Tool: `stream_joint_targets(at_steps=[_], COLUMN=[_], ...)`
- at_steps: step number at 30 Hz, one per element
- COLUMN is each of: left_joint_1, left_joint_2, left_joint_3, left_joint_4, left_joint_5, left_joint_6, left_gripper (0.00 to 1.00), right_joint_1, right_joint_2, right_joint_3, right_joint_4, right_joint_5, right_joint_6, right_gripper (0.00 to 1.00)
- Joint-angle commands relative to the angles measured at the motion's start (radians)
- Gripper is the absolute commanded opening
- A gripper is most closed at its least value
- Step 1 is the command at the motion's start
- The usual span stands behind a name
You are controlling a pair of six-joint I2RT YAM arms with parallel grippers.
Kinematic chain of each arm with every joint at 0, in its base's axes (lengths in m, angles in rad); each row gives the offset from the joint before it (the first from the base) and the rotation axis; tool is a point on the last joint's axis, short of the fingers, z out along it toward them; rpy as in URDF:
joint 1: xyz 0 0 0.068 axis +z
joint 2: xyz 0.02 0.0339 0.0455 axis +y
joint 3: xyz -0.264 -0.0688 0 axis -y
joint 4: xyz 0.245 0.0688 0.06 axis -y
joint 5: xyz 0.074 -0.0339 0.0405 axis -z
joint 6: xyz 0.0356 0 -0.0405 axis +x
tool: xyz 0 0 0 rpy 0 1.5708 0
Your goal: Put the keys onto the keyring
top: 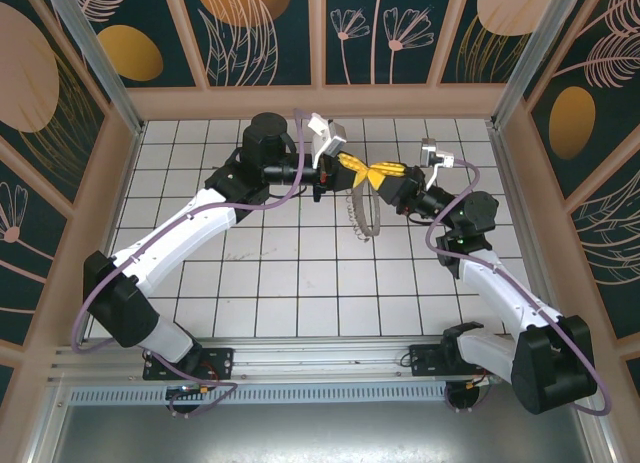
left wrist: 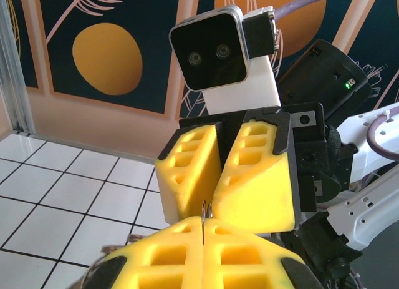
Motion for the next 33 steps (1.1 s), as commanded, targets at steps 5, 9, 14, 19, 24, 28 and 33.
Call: stream_joint_targets(at_steps=[5, 9, 14, 19, 24, 28, 33], left_joint_1=[-0.002, -0.003, -0.003, 0.001, 0.020, 0.032, 0.033], left_joint_2=[-0.007, -0.010, -0.020, -0.034, -0.058, -0.053, -0.030], left_joint_3=[0.028, 0.023, -0.015, -0.073, -0.178, -0.241, -0.267], left_joint_4=[0.078, 0.089, 0.141, 0.205, 0.397, 0.568, 0.699], left_joint_5=[0.021, 0.019, 0.025, 0.027, 0.054, 0.087, 0.113], left_joint_6=[-0.016, -0.027, -0.065, -0.106, -0.233, -0.352, -0.439], left_gripper=[0.00, 0.00, 0.14, 0.21, 0.21, 0.22, 0.24], right_joint_1=[0.007, 0.008, 0.007, 0.008, 0.007, 0.008, 0.007], right_joint_2=[-0.016, -0.020, -0.026, -0.027, -0.028, -0.025, -0.022], right_joint_3=[-0.021, -0.021, -0.018, -0.008, -0.005, -0.005, -0.005], right_joint_4=[0.027, 0.021, 0.026, 0.029, 0.036, 0.045, 0.057], right_joint_5=[-0.017, -0.015, -0.002, 0.007, 0.018, 0.024, 0.025], right_joint_6=[-0.026, -0.033, -0.041, -0.040, -0.037, -0.033, -0.022], right_gripper=[0.02, 0.00, 0.00, 0.00, 0.00, 0.00, 0.00])
